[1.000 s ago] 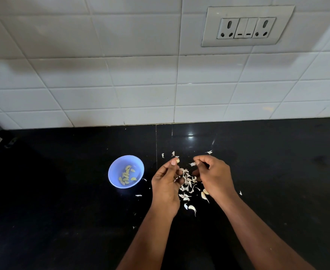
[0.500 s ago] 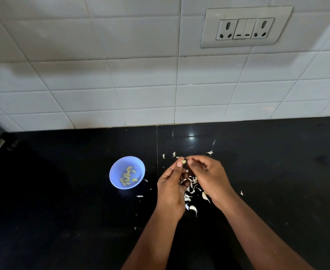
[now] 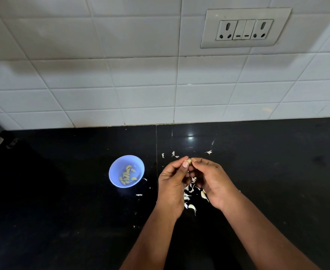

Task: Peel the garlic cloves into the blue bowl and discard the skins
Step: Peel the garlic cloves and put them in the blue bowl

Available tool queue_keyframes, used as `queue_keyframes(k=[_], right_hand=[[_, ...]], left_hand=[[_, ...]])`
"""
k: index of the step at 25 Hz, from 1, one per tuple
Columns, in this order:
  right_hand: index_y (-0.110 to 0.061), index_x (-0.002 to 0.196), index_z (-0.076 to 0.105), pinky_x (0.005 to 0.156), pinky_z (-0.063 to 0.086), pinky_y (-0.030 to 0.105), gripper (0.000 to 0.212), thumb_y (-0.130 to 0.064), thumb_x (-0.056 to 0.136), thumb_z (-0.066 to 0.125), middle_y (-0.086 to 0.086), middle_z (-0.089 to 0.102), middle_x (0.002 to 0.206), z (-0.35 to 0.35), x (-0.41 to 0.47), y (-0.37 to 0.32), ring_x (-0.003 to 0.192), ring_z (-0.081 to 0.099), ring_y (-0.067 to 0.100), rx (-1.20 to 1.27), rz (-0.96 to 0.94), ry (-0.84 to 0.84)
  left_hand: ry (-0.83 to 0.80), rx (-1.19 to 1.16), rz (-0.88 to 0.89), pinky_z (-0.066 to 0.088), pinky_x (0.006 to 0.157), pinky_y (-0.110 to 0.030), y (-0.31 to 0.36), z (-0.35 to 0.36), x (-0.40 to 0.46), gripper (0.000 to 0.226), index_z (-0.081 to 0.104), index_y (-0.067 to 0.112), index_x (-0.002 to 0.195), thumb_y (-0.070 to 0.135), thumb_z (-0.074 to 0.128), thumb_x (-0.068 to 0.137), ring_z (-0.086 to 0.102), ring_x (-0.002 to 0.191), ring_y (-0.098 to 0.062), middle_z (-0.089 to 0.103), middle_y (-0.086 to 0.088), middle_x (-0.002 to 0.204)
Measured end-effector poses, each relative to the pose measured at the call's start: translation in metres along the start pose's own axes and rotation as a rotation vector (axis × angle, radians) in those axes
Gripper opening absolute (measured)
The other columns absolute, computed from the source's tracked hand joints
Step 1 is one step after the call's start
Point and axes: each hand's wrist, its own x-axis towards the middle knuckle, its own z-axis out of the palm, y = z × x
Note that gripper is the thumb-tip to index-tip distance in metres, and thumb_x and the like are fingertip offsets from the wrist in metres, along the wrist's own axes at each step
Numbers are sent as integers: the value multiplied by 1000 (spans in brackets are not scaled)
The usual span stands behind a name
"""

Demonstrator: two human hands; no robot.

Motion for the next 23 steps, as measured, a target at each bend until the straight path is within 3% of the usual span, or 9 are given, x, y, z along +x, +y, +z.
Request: queue_keyframes(k=[7,14,19,21,23], right_hand=[[-18,73,62,42,27,21,25,-14,98,59,-4,55,64,-8,-5,-8,53,51,7,129,332,-42],[-6,95,72,44,37,23,23,-22,106,58,-1,66,68,-2,-9,-3,56,61,9,-170,19,53],[-10,95,71,53,50,24,24,-27,106,59,-3,71,72,-5,-9,0,64,66,7,-384,-109,137],[-15,95,73,67,59,28,21,-28,105,61,-1,76,82,-5,-7,3,76,73,11,-411,-155,173],[-17,94,73,72,59,26,19,-28,105,61,-2,77,84,-6,-5,5,80,74,10,-437,-188,181]], left_hand=[[-103,175,51,45,56,-22,-1,-8,-4,14,81,16,102,14,75,90,63,73,-13,74,-11,93],[16,189,11,49,61,-29,-3,-5,-8,10,81,14,102,17,77,93,64,74,-17,76,-11,94],[75,724,170,54,57,-26,-3,-7,-7,20,83,26,107,13,73,97,67,67,-12,73,3,91],[50,793,198,56,57,-27,-4,-5,-8,20,83,29,109,16,72,97,68,68,-14,70,4,89],[56,766,179,56,55,-26,-4,-4,-10,19,82,29,110,18,73,98,67,67,-16,70,0,87]])
